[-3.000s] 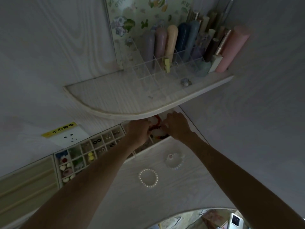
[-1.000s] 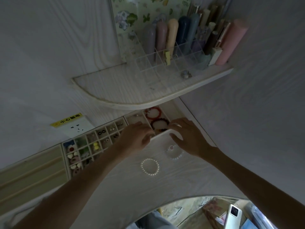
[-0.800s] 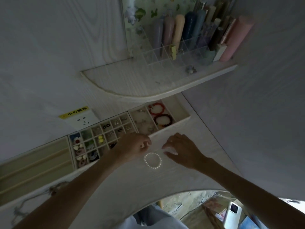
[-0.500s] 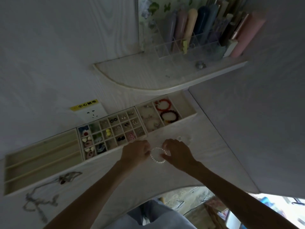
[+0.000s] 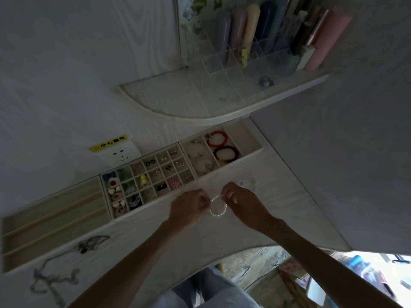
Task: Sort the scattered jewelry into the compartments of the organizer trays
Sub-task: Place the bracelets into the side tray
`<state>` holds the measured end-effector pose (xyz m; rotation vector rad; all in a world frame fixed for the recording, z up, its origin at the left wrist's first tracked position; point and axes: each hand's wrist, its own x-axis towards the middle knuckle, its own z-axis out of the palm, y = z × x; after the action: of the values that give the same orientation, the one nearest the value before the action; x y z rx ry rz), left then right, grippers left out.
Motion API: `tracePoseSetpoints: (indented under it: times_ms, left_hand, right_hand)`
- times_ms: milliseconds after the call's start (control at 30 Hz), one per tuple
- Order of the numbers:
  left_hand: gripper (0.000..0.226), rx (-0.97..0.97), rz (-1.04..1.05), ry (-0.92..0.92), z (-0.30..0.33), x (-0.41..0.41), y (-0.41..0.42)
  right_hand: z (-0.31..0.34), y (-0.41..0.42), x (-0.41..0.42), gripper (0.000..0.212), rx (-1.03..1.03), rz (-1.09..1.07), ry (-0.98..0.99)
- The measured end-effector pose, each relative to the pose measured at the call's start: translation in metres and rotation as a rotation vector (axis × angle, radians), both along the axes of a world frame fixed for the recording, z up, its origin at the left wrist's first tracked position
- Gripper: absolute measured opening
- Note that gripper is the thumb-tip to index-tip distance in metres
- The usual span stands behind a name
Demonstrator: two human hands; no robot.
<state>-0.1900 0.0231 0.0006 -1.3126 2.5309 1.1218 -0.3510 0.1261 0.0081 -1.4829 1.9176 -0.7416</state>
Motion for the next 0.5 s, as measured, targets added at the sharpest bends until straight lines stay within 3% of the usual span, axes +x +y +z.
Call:
tracePoseSetpoints:
  times_ms: [167, 300, 400, 500]
  left_hand:
    - [0.028, 0.052, 0.010, 0.210, 0.008, -0.015, -0.004]
    - [0.041, -0.026, -0.007, 0.334, 0.019, -0.034, -0.017]
    - [0.037, 0.032, 0.028, 0.397, 0.028, -0.054, -0.033]
    - [0.023, -0.029, -0.010, 0.392, 0.034, -0.076, -0.049]
  right_hand:
    - [0.024, 0.003, -0.009, 0.002, -0.038, -0.050, -0.067]
    - [0.044, -0.005, -0.026, 0.001, -0.059, -0.102, -0.105]
    - [0.058, -0.018, -0.045, 0.005, -0.093, -0.105, -0.110]
    - [0.064, -0.034, -0.070, 0.006, -0.136, -0.141, -0.085]
